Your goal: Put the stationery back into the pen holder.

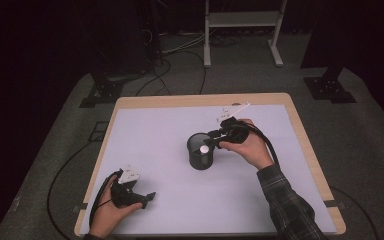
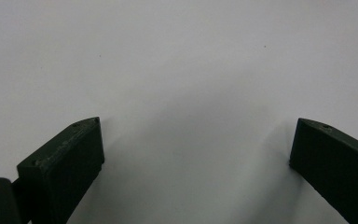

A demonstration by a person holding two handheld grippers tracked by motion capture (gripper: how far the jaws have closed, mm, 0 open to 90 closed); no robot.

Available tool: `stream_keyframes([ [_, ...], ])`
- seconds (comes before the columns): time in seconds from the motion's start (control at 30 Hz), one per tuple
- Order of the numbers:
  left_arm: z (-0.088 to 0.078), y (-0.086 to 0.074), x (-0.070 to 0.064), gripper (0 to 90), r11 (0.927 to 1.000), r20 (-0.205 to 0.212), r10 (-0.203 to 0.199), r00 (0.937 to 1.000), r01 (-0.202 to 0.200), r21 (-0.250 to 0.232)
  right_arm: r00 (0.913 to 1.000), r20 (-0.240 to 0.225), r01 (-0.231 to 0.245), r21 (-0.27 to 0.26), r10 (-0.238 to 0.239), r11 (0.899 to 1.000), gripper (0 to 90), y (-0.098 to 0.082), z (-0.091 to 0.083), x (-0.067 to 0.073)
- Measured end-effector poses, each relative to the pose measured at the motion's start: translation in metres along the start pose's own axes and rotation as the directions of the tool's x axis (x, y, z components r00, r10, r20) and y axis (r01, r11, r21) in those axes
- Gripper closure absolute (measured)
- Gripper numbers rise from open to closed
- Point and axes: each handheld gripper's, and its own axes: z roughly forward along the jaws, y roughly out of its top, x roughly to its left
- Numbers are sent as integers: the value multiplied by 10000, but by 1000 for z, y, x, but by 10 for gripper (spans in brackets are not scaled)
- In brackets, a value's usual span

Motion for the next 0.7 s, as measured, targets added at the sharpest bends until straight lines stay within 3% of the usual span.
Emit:
stream_keyframes([
  [0.27, 0, 0, 0, 18, 10000, -6, 9, 10000, -9, 12, 9994, 265, -200, -146, 204, 9997, 560, -16, -16, -7],
  [0.53, 0, 0, 0, 18, 10000, -5, 10, 10000, -10, -10, 9973, 604, -398, -395, 421, 9984, 381, -39, -31, -13],
  [0.7, 0, 0, 0, 18, 10000, -3, 26, 10000, -26, 30, 9939, 981, -449, -489, 495, 9978, 323, -55, -41, -12],
])
